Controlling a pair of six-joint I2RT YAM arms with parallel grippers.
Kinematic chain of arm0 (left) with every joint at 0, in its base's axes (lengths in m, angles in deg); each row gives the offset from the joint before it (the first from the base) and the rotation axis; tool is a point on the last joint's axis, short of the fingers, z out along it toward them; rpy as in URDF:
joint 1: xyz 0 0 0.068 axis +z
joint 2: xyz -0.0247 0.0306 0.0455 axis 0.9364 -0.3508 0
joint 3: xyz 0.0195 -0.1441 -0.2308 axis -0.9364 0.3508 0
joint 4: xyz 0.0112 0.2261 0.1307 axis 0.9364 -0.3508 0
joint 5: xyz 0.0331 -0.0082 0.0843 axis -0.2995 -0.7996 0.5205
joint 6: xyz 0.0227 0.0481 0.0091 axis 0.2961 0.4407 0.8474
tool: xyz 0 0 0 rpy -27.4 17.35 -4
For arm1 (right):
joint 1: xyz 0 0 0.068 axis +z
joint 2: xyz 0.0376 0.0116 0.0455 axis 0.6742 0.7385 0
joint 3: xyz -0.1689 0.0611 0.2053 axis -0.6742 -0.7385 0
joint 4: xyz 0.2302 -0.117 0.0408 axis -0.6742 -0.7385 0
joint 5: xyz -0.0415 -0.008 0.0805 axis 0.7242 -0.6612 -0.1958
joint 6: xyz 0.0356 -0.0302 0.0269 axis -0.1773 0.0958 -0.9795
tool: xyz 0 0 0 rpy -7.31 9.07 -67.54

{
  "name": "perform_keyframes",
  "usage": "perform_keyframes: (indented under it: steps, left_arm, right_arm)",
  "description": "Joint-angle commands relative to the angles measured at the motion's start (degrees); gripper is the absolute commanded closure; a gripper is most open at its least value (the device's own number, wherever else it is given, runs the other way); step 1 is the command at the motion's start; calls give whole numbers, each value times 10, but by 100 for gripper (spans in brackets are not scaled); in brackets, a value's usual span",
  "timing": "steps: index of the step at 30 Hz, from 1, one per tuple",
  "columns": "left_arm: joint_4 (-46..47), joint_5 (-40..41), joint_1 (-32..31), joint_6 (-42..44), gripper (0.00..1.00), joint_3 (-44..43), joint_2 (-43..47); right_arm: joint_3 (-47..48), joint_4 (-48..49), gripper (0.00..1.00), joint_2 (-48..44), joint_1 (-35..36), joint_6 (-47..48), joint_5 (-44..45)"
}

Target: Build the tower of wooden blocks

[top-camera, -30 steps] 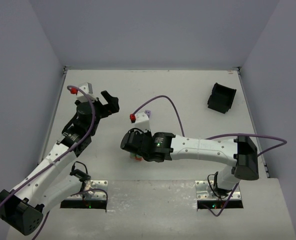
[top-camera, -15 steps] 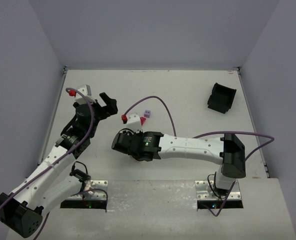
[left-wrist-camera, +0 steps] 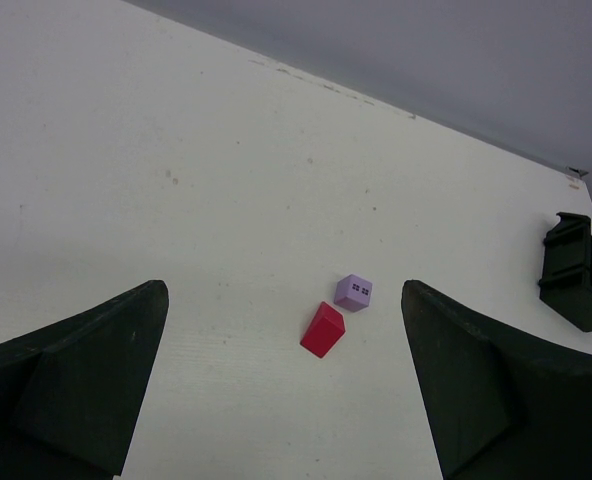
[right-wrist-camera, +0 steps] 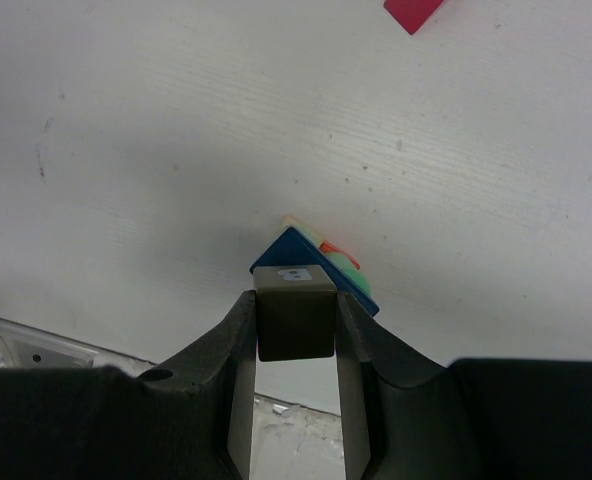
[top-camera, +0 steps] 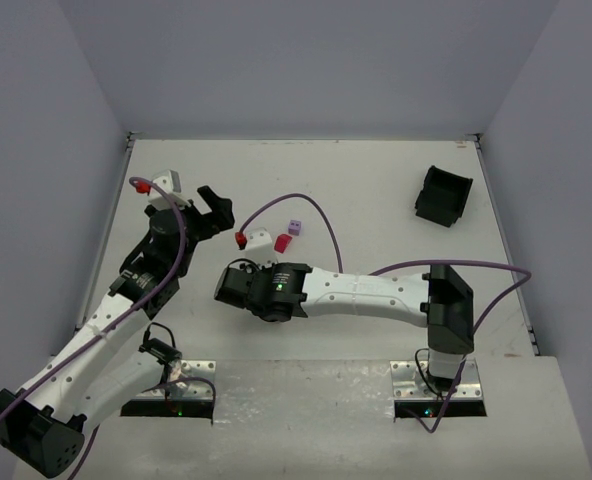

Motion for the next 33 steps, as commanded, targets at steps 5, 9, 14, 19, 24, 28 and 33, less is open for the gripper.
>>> perform_keyframes:
  steps: [5,9,14,19,24,28,33]
  left_arm:
    - [16,2,4,0,0,3,10]
    - [14,1,4,1,0,3,13]
    - [16,1,4,2,0,4,11]
    - [16,2,4,1,0,5,14]
    - [15,1,4,2,0,5,17]
    - [15,0,4,2,0,5,16]
    - [15,-1,4,2,0,5,15]
  right_arm:
    - [28,-12,94,2,3,0,39]
    - [32,-14,94,4,3,6,44]
    - [34,-14,93,8,3,15,44]
    - [41,-14,92,16,1,27,44]
    - [40,-14,90,16,0,28,43]
    - [38,-14,89,21,-3,29,33]
    - [41,-14,89,23,-7,35,25]
